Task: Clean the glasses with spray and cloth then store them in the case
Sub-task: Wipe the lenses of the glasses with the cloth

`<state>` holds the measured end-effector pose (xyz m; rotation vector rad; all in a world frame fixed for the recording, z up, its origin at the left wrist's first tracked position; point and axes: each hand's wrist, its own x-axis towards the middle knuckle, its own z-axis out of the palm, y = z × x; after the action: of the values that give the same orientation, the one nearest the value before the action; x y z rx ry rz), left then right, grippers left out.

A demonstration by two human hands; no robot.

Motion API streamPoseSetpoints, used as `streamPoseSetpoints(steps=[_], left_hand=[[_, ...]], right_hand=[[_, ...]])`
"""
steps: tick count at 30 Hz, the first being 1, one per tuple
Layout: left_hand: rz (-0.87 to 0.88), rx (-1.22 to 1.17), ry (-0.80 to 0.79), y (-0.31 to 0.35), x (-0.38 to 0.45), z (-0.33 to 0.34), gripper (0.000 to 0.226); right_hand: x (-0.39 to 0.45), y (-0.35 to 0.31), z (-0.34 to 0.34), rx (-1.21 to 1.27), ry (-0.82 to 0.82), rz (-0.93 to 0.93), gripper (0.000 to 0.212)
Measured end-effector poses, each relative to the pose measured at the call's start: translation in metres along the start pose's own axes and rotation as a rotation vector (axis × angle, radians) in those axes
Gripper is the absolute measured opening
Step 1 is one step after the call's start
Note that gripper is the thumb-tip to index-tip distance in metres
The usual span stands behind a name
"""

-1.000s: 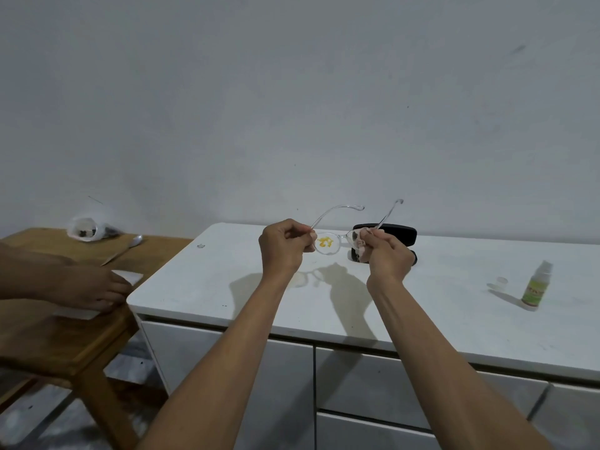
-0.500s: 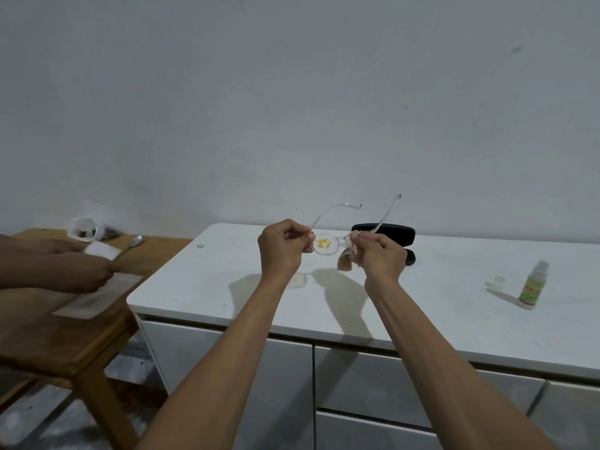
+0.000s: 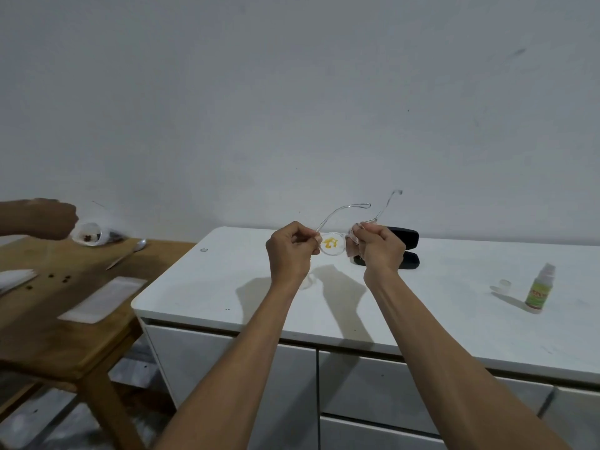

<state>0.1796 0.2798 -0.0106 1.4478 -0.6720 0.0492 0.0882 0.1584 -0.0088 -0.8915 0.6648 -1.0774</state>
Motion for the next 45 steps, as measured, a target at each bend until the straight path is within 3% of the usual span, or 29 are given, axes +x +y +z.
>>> streamPoseSetpoints(steps=[4, 10, 24, 30, 38, 42, 45], left_hand=[[-0.014, -0.009, -0.008, -0.004, 0.002, -0.003, 0.017], [-0.064, -0.032, 0.000, -0.008, 0.003, -0.004, 0.020], [-0.121, -0.013, 0.108, -0.021, 0.011, -0.022, 0.019], [-0.091, 0.001, 0.186, -0.018, 0.016, -0.030, 0.009], [-0.046, -0.004, 0.229, -0.014, 0.011, -0.020, 0.011], [-0.017, 0.001, 0.200, -0.011, 0.006, -0.014, 0.010], [-0.011, -0.003, 0.165, -0.007, 0.002, -0.013, 0.009]], right_hand=[[0.002, -0.001, -0.007, -0.148, -0.016, -0.014, 0.016], [0.001, 0.000, -0.015, -0.036, 0.076, -0.028, 0.014], [-0.002, 0.010, -0.025, -0.386, -0.313, -0.067, 0.011], [-0.008, 0.013, -0.026, -0.188, -0.199, -0.088, 0.015], [-0.042, 0.037, 0.004, -0.002, -0.295, 0.127, 0.021], [-0.053, 0.046, 0.024, 0.062, -0.185, 0.161, 0.027], [-0.057, 0.045, 0.035, 0.074, -0.119, 0.111, 0.015]])
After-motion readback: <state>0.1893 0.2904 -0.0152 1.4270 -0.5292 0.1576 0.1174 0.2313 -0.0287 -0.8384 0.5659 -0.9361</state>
